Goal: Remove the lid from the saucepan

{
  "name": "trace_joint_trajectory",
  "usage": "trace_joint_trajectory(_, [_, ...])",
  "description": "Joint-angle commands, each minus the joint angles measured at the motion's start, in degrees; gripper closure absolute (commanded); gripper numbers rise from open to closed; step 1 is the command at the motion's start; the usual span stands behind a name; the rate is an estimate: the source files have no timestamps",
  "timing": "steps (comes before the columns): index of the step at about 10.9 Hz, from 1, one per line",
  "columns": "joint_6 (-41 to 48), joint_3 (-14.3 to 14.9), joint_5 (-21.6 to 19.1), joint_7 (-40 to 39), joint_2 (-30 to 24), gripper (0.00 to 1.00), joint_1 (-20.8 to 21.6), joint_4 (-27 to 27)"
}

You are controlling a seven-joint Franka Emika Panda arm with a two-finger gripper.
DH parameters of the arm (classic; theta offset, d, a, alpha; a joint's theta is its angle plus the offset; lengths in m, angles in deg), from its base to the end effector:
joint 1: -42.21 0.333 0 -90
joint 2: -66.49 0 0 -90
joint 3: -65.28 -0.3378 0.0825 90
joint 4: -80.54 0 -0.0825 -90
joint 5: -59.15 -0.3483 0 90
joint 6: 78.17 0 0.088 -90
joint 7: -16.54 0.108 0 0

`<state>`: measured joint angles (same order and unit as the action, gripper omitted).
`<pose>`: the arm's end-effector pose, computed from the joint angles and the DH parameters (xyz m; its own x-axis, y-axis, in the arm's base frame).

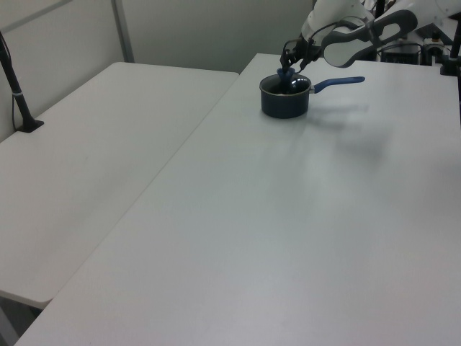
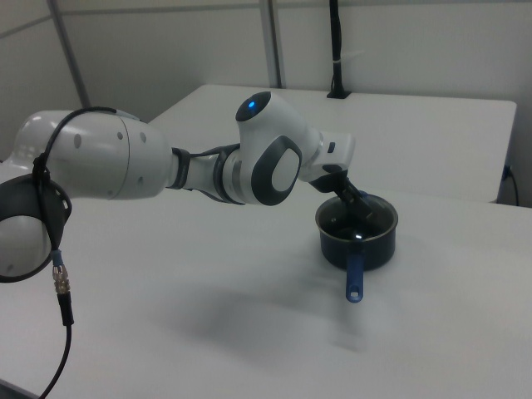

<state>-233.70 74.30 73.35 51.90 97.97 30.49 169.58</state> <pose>0.6862 -0.2238 0.4362 0.5741 -0.5531 0.6038 -0.6517 -0.7551 -0.0720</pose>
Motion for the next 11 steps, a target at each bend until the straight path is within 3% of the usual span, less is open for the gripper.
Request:
trace_joint_trajectory(1, [2.0,-2.8,-2.0,5.6,-1.6,0.0,-1.4,1.1])
trace_joint_trajectory(2, [3.0,-4.6,-3.2,6.2,-1.6,0.0,-2.1,0.4])
trace_joint_trajectory(8, [2.9,-4.7,-2.8,8.8,1.0,0.0,-1.6,-1.3])
trace_joint_trajectory(9, [2.9,-4.7,-2.8,8.8,1.1,0.02,-1.8,-1.4])
trace_joint_trajectory(11, [2.9,-4.7,-2.7,8.7,1.0,0.2,-1.9,-1.4])
